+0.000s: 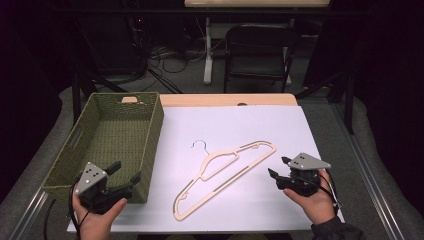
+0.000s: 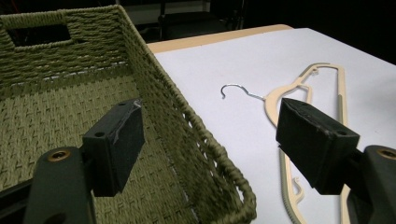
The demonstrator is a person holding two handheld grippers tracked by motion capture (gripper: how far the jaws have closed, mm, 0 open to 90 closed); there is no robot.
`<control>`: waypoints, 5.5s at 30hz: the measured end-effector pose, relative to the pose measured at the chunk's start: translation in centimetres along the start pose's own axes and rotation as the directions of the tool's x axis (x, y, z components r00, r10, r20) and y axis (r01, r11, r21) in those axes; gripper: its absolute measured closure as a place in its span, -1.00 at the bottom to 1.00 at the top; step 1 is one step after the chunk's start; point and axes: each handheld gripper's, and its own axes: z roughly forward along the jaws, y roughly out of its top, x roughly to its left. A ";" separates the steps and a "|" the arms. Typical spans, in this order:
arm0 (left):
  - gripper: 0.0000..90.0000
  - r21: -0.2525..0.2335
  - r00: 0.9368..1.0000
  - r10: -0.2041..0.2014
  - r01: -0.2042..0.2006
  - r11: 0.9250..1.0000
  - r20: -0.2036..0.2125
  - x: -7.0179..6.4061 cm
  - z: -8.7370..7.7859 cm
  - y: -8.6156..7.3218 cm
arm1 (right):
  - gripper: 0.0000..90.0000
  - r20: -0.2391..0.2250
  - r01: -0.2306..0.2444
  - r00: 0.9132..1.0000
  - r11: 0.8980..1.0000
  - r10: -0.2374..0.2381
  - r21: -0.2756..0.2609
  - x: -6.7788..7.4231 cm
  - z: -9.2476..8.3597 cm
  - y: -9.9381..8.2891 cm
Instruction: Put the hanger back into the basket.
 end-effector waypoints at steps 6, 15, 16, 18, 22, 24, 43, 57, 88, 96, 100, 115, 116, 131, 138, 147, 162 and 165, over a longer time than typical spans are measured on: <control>-0.43 0.022 1.000 0.007 -0.007 1.000 0.003 0.0 0.8 0.9 | -0.14 -0.008 0.025 1.000 0.999 -0.025 0.036 0.1 0.8 1.8; -0.41 0.023 0.999 0.029 -0.029 0.999 0.029 -0.8 1.9 2.6 | -0.11 -0.033 0.063 0.998 0.996 -0.061 0.064 0.2 1.9 3.7; -0.41 0.021 0.999 0.032 -0.032 0.999 0.031 -0.9 2.0 2.8 | -0.11 -0.043 0.071 0.997 0.995 -0.068 0.074 0.1 2.0 3.9; -0.40 0.015 0.999 0.034 -0.035 0.999 0.037 -1.1 2.2 3.2 | -0.10 -0.061 0.081 0.995 0.992 -0.076 0.093 0.0 2.4 4.3; -0.39 0.010 0.998 0.046 -0.046 0.999 0.042 -1.3 2.5 3.5 | -0.04 -0.084 0.100 0.992 0.987 -0.090 0.125 -0.1 3.1 5.2; -0.39 0.011 0.998 0.051 -0.051 0.999 0.046 -1.4 2.5 3.5 | -0.04 -0.099 0.101 0.991 0.982 -0.086 0.160 -0.1 3.4 5.7; -0.36 0.022 0.998 0.046 -0.047 0.999 0.043 -1.3 2.6 3.2 | 0.12 -0.199 0.224 0.968 0.881 -0.152 0.416 -1.6 7.5 9.4; -0.36 0.026 0.999 0.038 -0.039 0.999 0.039 -1.0 2.6 3.1 | 0.06 -0.291 0.307 0.944 0.731 -0.154 0.610 -1.4 11.7 10.6; -0.36 0.028 0.999 0.036 -0.037 0.999 0.040 -1.0 2.4 3.0 | 0.16 -0.405 0.466 0.878 0.651 -0.256 0.599 2.2 16.0 13.8; -0.36 0.029 0.999 0.032 -0.034 0.999 0.038 -1.0 2.4 3.0 | 0.18 -0.430 0.498 0.860 0.641 -0.275 0.585 2.8 17.7 13.8; -0.36 0.033 0.999 0.034 -0.035 0.999 0.042 -1.0 2.5 2.9 | 0.17 -0.439 0.508 0.853 0.641 -0.282 0.575 3.2 18.5 13.6; -0.35 0.036 0.999 0.028 -0.030 0.999 0.044 -1.0 2.6 2.8 | 0.28 -0.488 0.570 0.812 0.608 -0.319 0.552 4.2 21.1 12.6; -0.35 0.036 0.999 0.028 -0.030 0.999 0.044 -1.0 2.6 2.8 | 0.28 -0.488 0.570 0.812 0.608 -0.319 0.552 4.2 21.1 12.6; -0.35 0.032 0.999 0.019 -0.021 0.999 0.042 -0.7 2.5 2.7 | 0.28 -0.488 0.554 0.819 0.640 -0.302 0.532 4.1 23.5 11.6; -0.35 0.029 0.999 0.016 -0.017 0.999 0.042 -0.6 2.4 2.7 | 0.30 -0.528 0.597 0.792 0.572 -0.307 0.563 4.3 24.0 11.7; -0.35 0.034 0.999 0.014 -0.015 0.999 0.043 -0.6 2.4 2.7 | 0.37 -0.540 0.604 0.787 0.554 -0.299 0.573 4.3 24.3 11.4; -0.35 0.035 0.999 0.006 -0.007 0.999 0.038 -0.5 2.4 2.6 | 0.62 -0.568 0.631 0.765 0.526 -0.302 0.570 4.3 24.4 11.2; -0.35 0.035 0.999 0.004 -0.005 0.999 0.037 -0.5 2.4 2.6 | 0.63 -0.573 0.638 0.760 0.523 -0.307 0.565 4.2 24.3 11.1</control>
